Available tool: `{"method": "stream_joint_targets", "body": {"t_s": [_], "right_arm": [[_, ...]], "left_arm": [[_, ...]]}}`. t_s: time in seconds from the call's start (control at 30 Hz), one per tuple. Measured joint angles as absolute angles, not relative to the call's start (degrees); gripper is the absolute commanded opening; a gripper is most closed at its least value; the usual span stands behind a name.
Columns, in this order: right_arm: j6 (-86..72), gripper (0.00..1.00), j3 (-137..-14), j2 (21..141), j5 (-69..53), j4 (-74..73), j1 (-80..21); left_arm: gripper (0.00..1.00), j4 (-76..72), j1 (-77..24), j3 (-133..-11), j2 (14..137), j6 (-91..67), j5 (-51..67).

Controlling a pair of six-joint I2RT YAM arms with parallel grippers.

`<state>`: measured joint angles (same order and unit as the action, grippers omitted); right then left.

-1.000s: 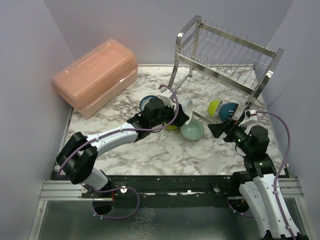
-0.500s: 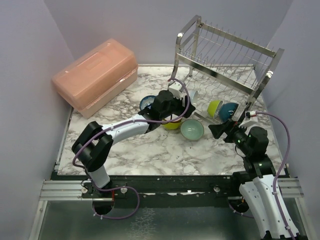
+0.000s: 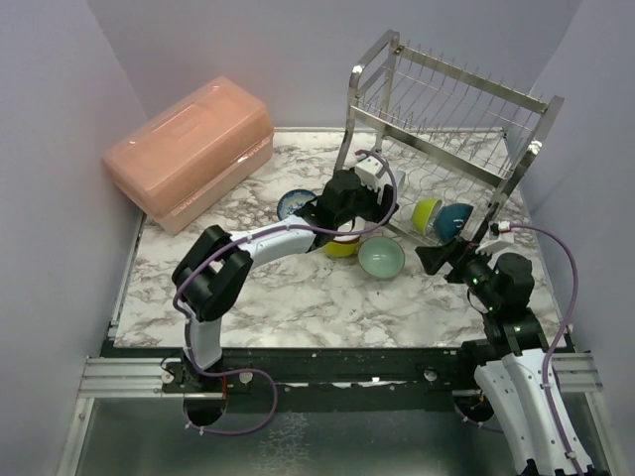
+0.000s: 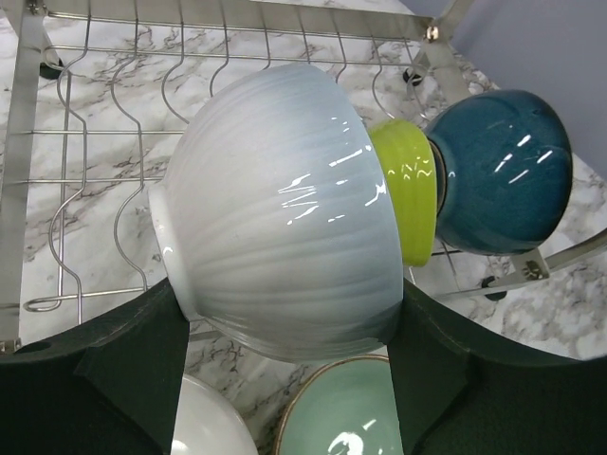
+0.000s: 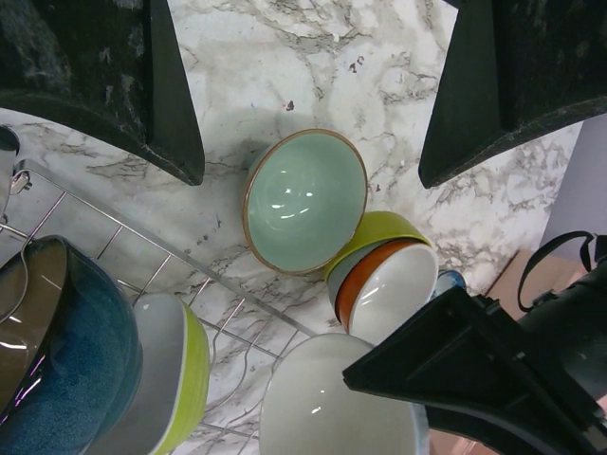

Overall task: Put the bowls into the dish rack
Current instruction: Place the bowl in the dish rack.

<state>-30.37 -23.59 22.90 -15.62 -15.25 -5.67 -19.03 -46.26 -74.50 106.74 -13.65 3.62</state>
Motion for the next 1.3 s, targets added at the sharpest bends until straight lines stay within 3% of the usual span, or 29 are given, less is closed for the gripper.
{"method": "stream_joint_targets", "body": {"t_s": [0.53, 1.3], "right_arm": [[-30.30, 1.00, -23.57, 22.31, -15.68, -15.22, -5.67], [-30.33, 1.00, -23.57, 22.33, -15.66, -15.55, -5.67]], "left_arm": [[0.00, -20.34, -46.26, -78.43, 112.20, -0.86, 5.74], [0.00, -21.85, -46.24, -84.88, 119.85, 2.96, 7.70]]}}
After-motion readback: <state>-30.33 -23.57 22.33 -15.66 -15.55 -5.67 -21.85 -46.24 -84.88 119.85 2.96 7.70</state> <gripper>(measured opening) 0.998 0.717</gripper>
